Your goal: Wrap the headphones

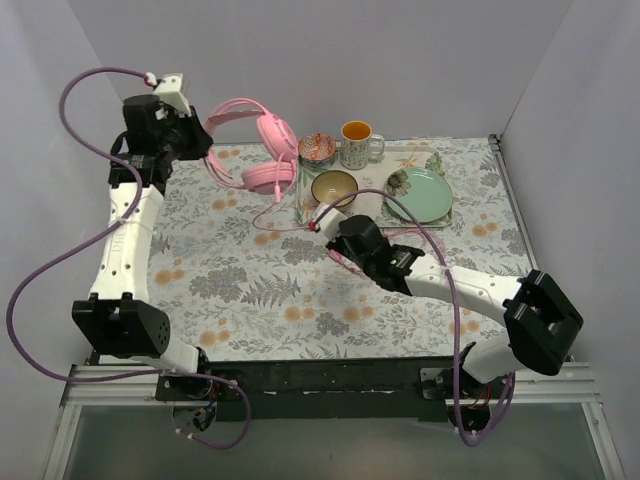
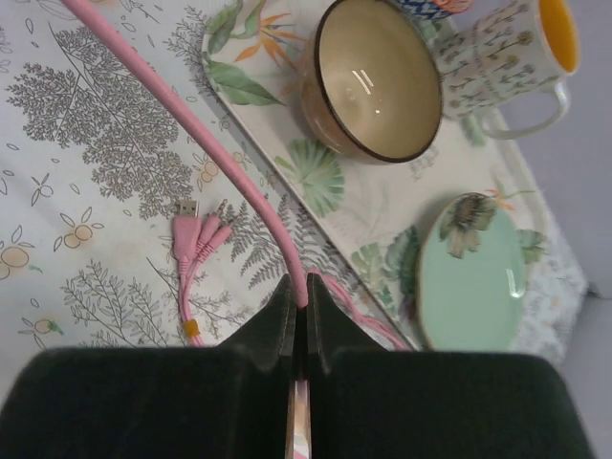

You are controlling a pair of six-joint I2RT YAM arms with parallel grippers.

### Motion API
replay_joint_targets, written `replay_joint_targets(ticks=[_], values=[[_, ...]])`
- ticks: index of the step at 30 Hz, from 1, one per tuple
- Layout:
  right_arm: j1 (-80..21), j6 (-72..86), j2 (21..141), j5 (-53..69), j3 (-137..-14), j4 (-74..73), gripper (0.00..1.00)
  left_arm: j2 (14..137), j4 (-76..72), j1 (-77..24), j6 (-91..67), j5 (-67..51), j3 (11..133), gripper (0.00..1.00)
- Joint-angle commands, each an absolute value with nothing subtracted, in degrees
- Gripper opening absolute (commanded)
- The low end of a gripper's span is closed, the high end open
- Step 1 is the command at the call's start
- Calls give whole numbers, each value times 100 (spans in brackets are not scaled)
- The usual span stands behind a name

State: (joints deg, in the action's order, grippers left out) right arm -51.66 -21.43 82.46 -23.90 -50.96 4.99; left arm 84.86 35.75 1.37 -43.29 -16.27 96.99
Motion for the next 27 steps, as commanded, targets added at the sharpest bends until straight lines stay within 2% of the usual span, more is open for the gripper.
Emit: replay_joint_targets(ticks=[1, 5, 9, 12, 16, 20, 27], values=[[-6184, -3110, 8366, -4566, -6019, -1036, 1, 8534, 2822, -702, -4026, -206, 9607, 0], [-6539, -3340, 8622, -4843, -6792, -1554, 1, 8543, 2497, -1246, -3385, 578, 9238, 0], [-6539, -3436, 8526, -4571, -7452, -1652, 1, 8499, 2277, -1669, -2787, 1185, 8764, 0], [-6548, -3209, 8385, -4027, -7997, -2257, 1, 8508, 2118, -1749, -2488, 1414, 8614, 0], [-6539, -2962, 8139, -3140, -8341, -2680, 1, 8508, 2109, -1802, -2329, 1441, 8517, 0], [-6539, -3014, 8086, -3514, -8463, -2418, 1, 8429, 2250, -1977, -2198, 976, 8403, 0], [-6530, -3164, 8507, -3840, -9219, -2540, 1, 8464, 2469, -2417, -2021, 1072, 8271, 0]])
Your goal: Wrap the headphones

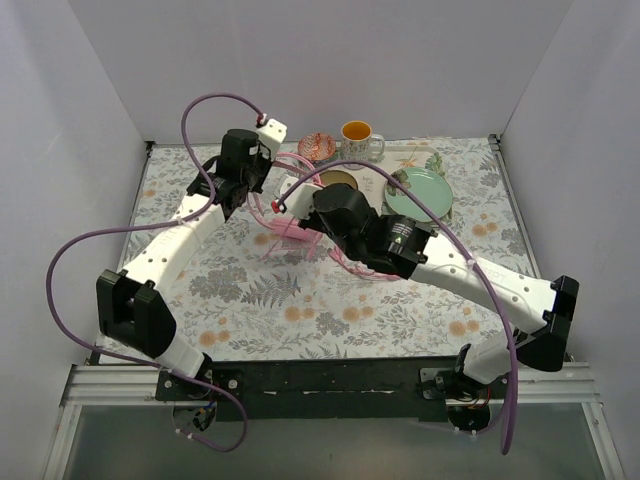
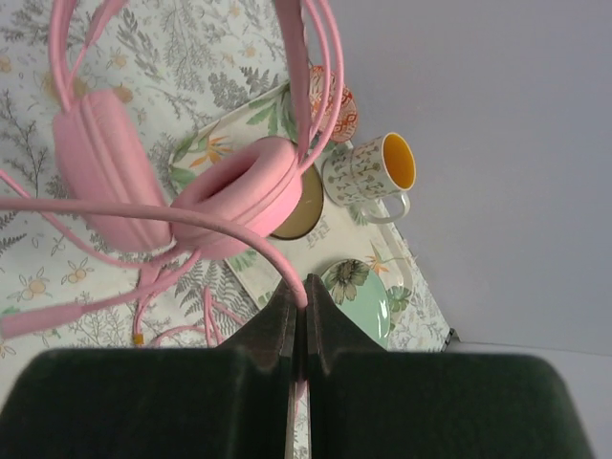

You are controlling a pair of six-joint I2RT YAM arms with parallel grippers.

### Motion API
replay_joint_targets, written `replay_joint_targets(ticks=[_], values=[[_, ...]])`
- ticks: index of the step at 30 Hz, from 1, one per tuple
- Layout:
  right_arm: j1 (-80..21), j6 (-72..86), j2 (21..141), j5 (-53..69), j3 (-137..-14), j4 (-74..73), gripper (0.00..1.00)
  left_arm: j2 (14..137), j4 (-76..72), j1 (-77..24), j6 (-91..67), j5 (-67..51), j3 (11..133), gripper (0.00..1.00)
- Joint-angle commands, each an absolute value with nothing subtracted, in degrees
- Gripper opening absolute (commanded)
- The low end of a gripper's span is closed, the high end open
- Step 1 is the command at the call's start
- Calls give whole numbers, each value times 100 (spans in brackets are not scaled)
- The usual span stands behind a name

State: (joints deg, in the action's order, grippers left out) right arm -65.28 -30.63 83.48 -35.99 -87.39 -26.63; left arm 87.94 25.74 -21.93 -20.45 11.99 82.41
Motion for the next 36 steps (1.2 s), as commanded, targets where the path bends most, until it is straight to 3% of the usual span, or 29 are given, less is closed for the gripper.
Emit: replay_joint_targets(ticks=[1, 9, 15, 24, 29, 36], values=[[-6522, -3208, 8560, -3823, -9289, -2523, 1, 8473, 2496, -2452, -2021, 1081, 8279, 0], [-6171, -3262, 9061, -4316, -10019, -2478, 1, 8359, 2882, -2593, -2083, 405, 8156, 0], [-4653, -2725, 9097, -3255, -10195, -2400, 1, 8244, 3339, -2601, -2259, 18, 8165, 0], [-3807, -2611, 9457, -2805, -10652, -2373, 1, 8218, 3568, -2628, -2320, -202, 8253, 0], [-3516, -2426, 9676, -2496, -10688, -2540, 1, 8192, 3867, -2628, -2574, -947, 8507, 0], [-2769, -1793, 9309, -1065, -9775, -2085, 1, 8165, 4534, -2531, -3348, -2011, 9500, 0]])
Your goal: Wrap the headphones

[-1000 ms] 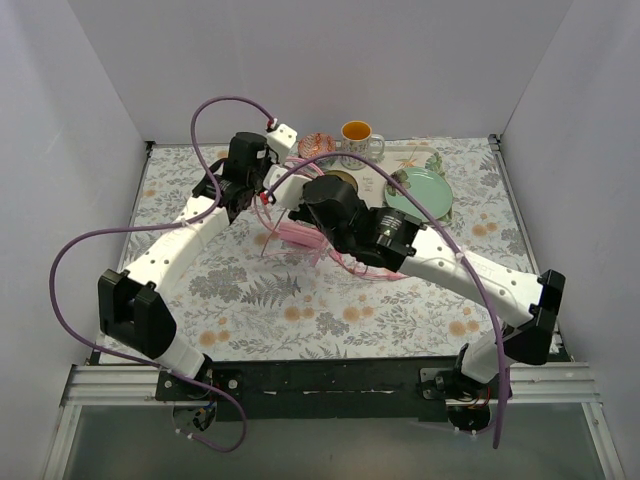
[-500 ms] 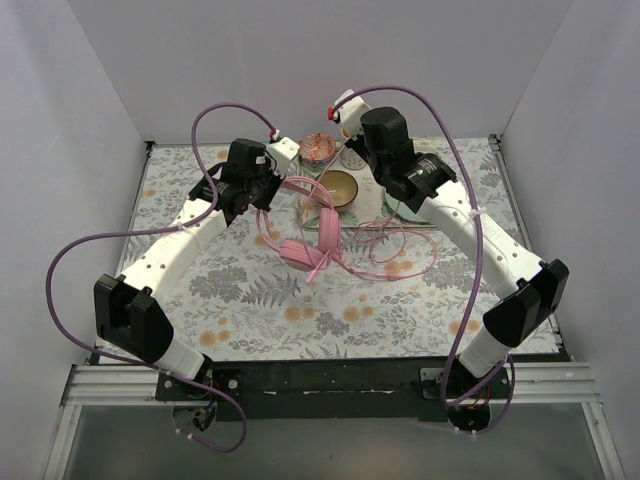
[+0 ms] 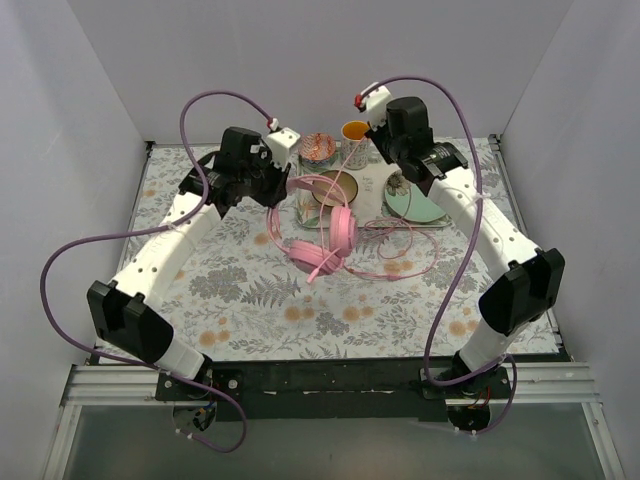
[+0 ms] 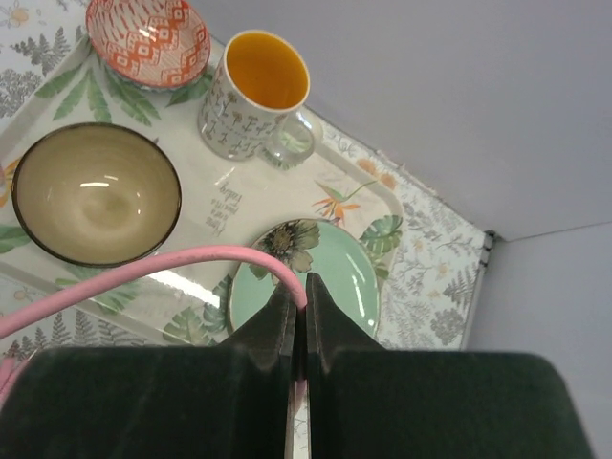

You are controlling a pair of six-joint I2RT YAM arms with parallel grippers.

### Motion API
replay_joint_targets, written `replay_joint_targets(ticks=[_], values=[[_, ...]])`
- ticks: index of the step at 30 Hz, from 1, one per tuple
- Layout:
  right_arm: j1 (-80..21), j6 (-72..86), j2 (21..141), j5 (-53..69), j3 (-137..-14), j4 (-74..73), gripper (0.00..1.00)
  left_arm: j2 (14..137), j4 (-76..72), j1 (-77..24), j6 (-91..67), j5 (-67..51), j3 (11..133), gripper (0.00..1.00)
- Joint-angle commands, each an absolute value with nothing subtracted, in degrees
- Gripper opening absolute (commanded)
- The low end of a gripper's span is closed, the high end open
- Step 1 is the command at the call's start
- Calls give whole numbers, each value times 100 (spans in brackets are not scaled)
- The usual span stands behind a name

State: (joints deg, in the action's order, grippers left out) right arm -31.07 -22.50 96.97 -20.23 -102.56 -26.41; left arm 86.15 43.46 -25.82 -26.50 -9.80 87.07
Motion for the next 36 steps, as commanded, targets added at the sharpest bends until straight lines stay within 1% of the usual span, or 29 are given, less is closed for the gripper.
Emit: replay_joint_targets(ticks=[1, 5, 7, 10, 11, 12, 13, 14, 18, 19, 22, 25, 30, 32, 36], values=[[-2734, -1749, 9142, -1003, -9408, -1926, 1, 8182, 4570, -2514, -3427, -2065, 9779, 0], [-2725, -1609, 8790, -344, -8634, -1188, 1, 8244, 4728, -2496, -3918, -2302, 10388, 0], [-2725, -1530, 8606, 252, -8334, -696, 1, 8270, 4737, -2496, -4086, -2312, 10660, 0], [-2725, -1258, 8307, 904, -7517, 321, 1, 8393, 4755, -2496, -4236, -2032, 11441, 0], [-2725, -1161, 8245, 1219, -7132, 612, 1, 8498, 4755, -2496, -4228, -1943, 11957, 0], [-2725, -917, 8166, 1370, -6937, 946, 2, 8569, 4772, -2496, -4193, -1829, 12179, 0], [-2733, -784, 8156, 1519, -6795, 1471, 13, 8622, 4772, -2496, -4192, -1680, 12425, 0], [-2725, -660, 8165, 1651, -6672, 1764, 19, 8700, 4755, -2496, -4192, -1618, 12724, 0], [-2804, -98, 8576, 2117, -6294, 2679, 36, 8736, 4650, -2496, -4359, -1626, 13068, 0], [-2821, 121, 8665, 2170, -6241, 3072, 46, 8762, 4632, -2496, -4464, -1643, 13113, 0], [-2874, 430, 9060, 2373, -6144, 3646, 55, 8780, 4562, -2496, -4684, -1679, 13253, 0], [-2892, 703, 9421, 2320, -6152, 4042, 59, 8815, 4535, -2496, -4807, -1644, 13481, 0], [-2909, 1106, 10000, 2320, -6126, 4341, 60, 8912, 4509, -2496, -5150, -1539, 14132, 0], [-2961, 1195, 10151, 2303, -6143, 4333, 60, 9000, 4465, -2496, -5247, -1433, 14422, 0], [-3093, 1256, 10449, 2223, -6153, 4017, 60, 9070, 4342, -2487, -5265, -1038, 14476, 0]])
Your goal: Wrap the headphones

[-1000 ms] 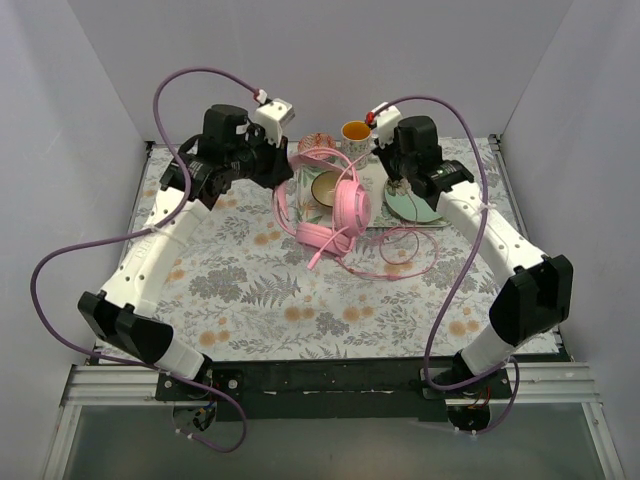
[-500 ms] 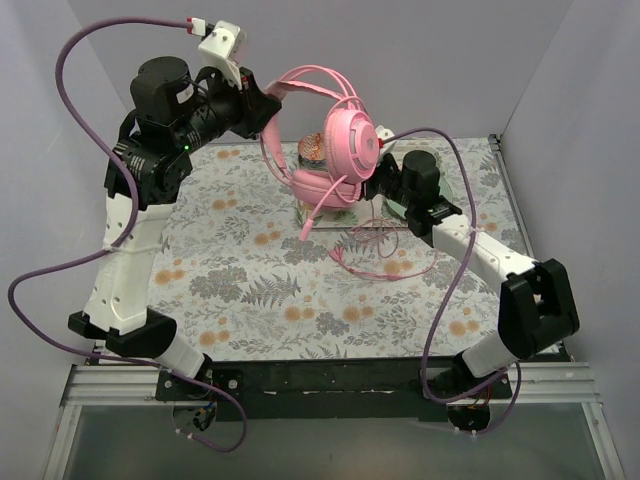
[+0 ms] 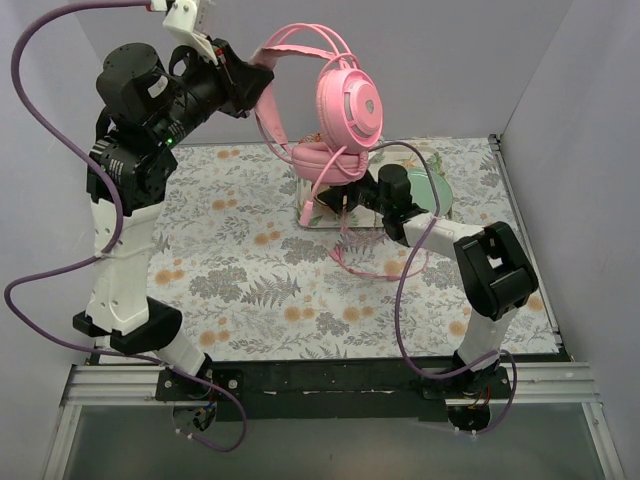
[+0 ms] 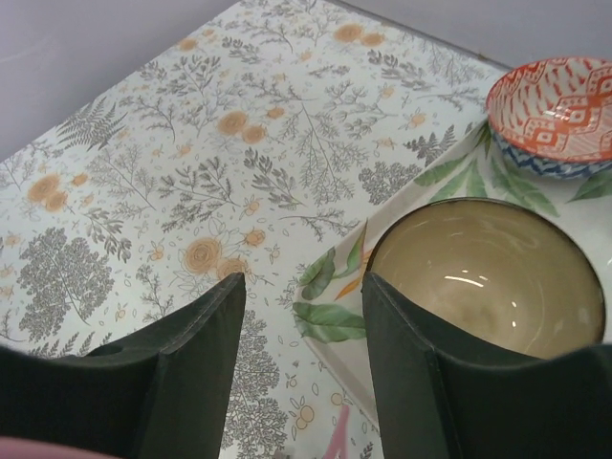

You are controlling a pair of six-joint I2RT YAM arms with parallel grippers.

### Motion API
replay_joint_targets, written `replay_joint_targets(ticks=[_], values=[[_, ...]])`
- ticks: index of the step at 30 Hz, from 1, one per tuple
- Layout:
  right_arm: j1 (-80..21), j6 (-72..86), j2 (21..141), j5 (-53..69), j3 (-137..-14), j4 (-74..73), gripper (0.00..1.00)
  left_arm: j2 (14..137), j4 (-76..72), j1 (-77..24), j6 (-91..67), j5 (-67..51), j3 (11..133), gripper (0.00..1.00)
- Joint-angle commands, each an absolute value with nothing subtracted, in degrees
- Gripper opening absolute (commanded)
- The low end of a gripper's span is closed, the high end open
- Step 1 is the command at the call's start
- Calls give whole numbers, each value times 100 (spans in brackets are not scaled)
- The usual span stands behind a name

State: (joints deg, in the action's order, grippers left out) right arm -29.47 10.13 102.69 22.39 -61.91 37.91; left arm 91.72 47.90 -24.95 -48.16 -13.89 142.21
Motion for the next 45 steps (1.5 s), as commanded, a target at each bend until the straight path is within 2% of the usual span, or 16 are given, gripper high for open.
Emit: replay_joint_targets(ticks=[1, 6, 8, 12, 17, 20, 21, 25, 29, 36, 45], values=[[-3120, 1283, 10485, 2232, -6144, 3973, 60, 9062, 4324, -2487, -5291, -915, 14449, 0], [-3515, 1222, 10591, 2145, -6003, 3613, 56, 9193, 4149, -2146, -5756, -1027, 14107, 0], [-3769, 1082, 10617, 2005, -6038, 3280, 55, 9263, 4035, -1795, -6230, -1595, 14028, 0], [-4148, 993, 10722, 1802, -6284, 2682, 51, 9553, 3815, -749, -7057, -2215, 13835, 0], [-4517, 1089, 11064, 1469, -7003, 1499, 45, 9677, 3490, -387, -7610, -2452, 13299, 0], [-4710, 1081, 11380, 1135, -7785, 785, 29, 9694, 3331, -316, -7699, -2312, 12886, 0], [-4789, 968, 11443, 1047, -7970, 365, 18, 9703, 3288, -290, -7691, -2129, 12763, 0], [-5359, 493, 11698, 467, -8901, -868, 1, 9712, 2972, -203, -7681, -1688, 12157, 0], [-5756, 176, 12031, 352, -9902, -1896, 1, 9878, 2672, -106, -7761, -1416, 11752, 0], [-6407, -456, 12147, 545, -10712, -3136, 1, 10124, 2364, -88, -7524, -801, 11443, 0], [-6653, -597, 11216, 35, -10248, -3848, 1, 10011, 1285, -97, -5707, 763, 10794, 0]])
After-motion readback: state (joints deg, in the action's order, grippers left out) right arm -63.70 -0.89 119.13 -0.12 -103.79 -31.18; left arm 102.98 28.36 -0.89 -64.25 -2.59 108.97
